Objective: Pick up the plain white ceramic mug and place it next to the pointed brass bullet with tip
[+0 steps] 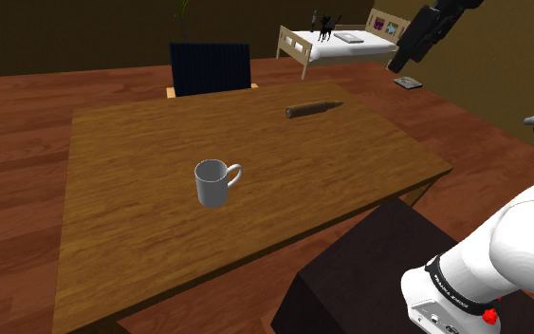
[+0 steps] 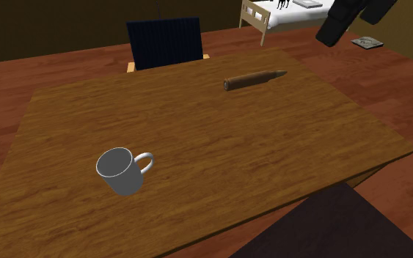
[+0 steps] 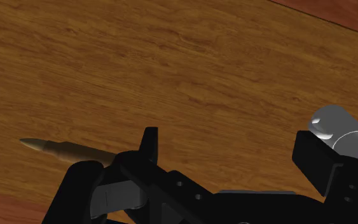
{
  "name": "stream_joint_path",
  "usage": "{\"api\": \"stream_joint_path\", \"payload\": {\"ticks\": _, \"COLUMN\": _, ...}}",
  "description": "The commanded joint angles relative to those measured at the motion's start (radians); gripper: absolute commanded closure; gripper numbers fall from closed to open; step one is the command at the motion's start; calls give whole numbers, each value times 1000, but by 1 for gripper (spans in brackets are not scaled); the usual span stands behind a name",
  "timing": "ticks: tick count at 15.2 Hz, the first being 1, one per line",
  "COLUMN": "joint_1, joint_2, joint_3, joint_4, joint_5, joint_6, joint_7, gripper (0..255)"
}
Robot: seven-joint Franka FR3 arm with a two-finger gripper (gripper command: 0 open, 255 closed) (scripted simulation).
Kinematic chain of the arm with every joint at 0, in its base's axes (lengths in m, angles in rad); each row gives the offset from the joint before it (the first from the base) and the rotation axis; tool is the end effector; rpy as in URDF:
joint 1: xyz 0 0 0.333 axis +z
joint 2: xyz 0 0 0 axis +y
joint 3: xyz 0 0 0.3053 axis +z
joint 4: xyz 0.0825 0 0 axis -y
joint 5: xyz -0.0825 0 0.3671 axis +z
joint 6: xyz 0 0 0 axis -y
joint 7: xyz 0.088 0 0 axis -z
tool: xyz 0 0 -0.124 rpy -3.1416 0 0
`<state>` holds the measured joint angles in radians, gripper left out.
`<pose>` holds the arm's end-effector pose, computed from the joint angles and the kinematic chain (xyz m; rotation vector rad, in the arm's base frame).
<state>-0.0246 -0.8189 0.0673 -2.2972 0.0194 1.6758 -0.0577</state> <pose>0.3018 0.0224 0.6128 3.0909 0.1296 0.3038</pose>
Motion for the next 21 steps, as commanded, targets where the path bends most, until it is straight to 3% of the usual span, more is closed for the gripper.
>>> {"api": "stream_joint_path", "payload": {"ticks": 1, "joint_1": 0, "joint_2": 0, "joint_3": 0, "joint_4": 0, "joint_5": 0, "joint_6": 0, "joint_7": 0, "gripper": 0}}
{"api": "stream_joint_path", "payload": {"ticks": 12, "joint_1": 30, "joint_2": 298, "joint_3": 200, "joint_4": 65, "joint_5": 65, "joint_6": 130, "joint_7": 205, "gripper": 0}}
{"api": "stream_joint_path", "payload": {"ticks": 21, "joint_1": 45, "joint_2": 614, "joint_3": 347, "joint_4": 214, "joint_5": 36, "joint_6": 206, "joint_7": 390, "gripper": 0}}
